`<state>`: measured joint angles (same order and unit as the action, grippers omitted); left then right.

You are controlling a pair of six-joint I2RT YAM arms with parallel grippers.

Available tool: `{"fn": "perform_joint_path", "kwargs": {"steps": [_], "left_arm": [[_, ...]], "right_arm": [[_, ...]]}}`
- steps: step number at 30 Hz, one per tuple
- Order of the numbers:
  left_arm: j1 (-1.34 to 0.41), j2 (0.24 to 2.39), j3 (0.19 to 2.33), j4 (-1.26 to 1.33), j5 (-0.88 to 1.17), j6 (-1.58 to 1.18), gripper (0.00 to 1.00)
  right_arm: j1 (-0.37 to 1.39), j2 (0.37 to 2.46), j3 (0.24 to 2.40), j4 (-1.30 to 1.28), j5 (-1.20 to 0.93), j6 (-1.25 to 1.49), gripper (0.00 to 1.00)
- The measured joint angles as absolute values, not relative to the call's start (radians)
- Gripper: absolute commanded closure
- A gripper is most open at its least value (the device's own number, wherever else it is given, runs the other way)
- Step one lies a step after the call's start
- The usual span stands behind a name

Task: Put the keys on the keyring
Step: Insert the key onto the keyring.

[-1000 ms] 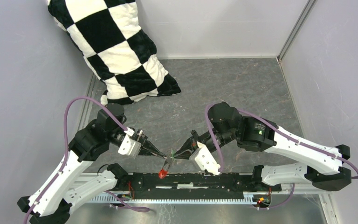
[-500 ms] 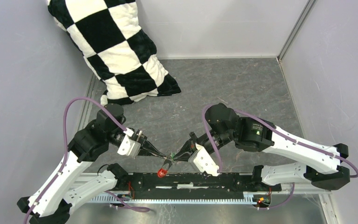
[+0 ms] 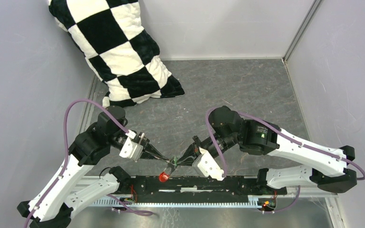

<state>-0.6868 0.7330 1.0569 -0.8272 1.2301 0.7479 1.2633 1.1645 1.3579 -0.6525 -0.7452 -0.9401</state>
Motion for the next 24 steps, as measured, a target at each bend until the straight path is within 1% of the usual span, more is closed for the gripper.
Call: {"fn": "perform_joint_path", "kwargs": {"steps": [24], "left_arm": [[-0.687,0.731,1.051,-0.828,1.230,0.745,0.98]], "right_arm": [[1.270,1.181,1.375,-0.653,-0.765,-0.940,0.99]]}}
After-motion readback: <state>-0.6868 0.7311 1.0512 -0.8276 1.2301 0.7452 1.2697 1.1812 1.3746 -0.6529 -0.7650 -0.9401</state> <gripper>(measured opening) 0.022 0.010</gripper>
